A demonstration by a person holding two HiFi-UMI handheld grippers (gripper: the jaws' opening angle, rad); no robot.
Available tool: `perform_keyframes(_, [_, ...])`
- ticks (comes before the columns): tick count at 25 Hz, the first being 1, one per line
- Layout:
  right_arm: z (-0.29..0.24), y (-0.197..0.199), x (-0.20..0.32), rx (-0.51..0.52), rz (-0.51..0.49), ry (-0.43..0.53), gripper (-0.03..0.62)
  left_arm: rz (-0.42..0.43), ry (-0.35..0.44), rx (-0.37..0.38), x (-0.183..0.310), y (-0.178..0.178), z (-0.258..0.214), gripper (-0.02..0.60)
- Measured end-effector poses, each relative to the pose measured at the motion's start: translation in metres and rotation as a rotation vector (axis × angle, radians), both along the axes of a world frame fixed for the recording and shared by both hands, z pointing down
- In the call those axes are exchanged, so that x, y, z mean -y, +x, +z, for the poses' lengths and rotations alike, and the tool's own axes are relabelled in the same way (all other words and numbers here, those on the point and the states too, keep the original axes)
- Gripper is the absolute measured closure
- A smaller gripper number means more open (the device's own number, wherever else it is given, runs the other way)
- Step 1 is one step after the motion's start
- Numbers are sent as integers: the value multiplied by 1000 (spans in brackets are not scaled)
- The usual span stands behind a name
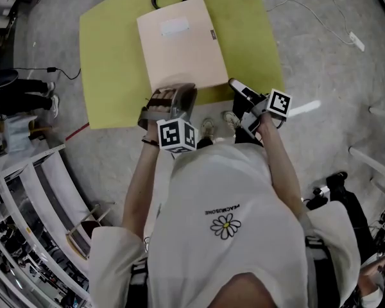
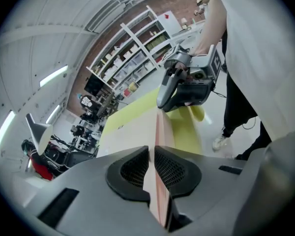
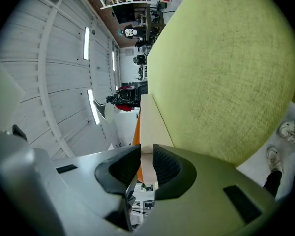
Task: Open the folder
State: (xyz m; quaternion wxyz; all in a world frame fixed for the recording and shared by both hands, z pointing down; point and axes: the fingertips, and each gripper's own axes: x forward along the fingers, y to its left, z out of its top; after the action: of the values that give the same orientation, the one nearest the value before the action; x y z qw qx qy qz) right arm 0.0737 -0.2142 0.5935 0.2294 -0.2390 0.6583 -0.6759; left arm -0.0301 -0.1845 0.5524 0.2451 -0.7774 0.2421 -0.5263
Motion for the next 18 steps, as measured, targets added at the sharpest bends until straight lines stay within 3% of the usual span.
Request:
perform_keyframes(7, [-1,-7,0,-43,-62,20,526,-94,37,-50,4,-8,-5,552])
perform_keyframes(14, [-1,-8,1,-133,-107,65,525,-249,-9,-273,5,-13,-18,554])
perform_keyframes(18, [0,-7,1,-173,-120,44,522,-294,-18,-341,7,-13,-22,554])
